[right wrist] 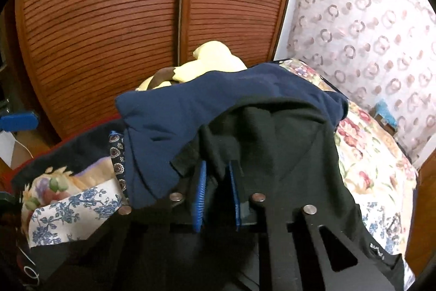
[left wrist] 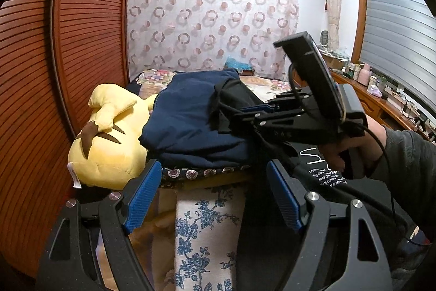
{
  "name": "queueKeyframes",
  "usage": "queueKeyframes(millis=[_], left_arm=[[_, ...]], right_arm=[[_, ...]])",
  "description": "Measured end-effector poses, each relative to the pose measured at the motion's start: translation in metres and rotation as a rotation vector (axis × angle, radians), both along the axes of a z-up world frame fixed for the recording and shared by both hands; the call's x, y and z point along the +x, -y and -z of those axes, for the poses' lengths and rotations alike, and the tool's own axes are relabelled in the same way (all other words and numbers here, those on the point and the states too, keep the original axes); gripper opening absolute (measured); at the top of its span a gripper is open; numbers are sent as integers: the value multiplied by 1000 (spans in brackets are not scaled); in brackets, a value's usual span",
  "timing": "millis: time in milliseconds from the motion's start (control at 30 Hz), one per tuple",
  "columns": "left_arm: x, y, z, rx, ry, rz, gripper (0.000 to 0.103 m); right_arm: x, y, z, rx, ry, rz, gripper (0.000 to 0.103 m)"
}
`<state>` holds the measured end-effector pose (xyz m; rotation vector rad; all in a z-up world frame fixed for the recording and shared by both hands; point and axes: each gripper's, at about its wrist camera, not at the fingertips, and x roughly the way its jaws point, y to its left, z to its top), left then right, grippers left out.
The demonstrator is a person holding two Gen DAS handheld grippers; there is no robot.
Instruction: Fold small clothes
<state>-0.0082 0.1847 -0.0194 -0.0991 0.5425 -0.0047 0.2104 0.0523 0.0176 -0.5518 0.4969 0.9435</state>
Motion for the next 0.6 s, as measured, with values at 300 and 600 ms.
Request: queueKeyframes(millis=[300,600], left_arm=[[4,8,3,-2,-9,14,80],[11,25,6,10,-23,43,80]], right_arm=[[-3,22,-22,111,-5,-16,9],[24,65,-30,254,-86,118,9]])
